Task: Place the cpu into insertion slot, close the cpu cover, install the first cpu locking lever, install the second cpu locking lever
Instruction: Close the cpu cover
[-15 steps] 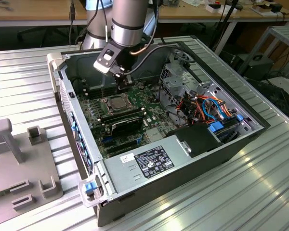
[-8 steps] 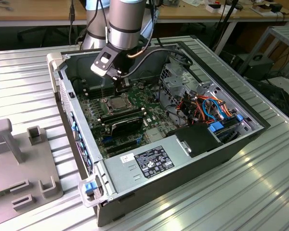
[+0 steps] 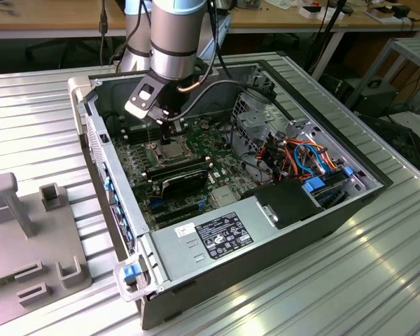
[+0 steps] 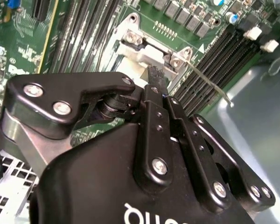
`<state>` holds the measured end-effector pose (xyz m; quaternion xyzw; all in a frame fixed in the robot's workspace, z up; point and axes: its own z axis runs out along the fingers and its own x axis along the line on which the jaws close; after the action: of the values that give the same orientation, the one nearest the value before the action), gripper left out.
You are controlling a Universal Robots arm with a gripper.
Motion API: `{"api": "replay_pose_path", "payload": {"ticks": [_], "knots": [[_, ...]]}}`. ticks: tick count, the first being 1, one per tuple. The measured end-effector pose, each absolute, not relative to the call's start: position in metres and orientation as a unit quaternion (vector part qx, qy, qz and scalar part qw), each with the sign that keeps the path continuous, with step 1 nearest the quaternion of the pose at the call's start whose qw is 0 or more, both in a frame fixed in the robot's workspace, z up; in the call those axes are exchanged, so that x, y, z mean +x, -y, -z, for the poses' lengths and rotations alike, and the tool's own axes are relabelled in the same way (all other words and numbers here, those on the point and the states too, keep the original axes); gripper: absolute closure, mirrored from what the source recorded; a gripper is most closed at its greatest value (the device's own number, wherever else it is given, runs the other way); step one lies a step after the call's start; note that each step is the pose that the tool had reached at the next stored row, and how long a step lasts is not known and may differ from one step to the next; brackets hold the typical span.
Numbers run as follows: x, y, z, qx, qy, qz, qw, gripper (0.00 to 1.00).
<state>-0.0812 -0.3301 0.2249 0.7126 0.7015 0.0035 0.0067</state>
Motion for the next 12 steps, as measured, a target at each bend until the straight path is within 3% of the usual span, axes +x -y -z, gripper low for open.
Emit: {"api": "replay_pose_path", "payload": {"ticks": [12], "knots": [[-0.0845,0.3301,-0.2157,0.713,-0.702,-0.004,0.007,0.89]]}}
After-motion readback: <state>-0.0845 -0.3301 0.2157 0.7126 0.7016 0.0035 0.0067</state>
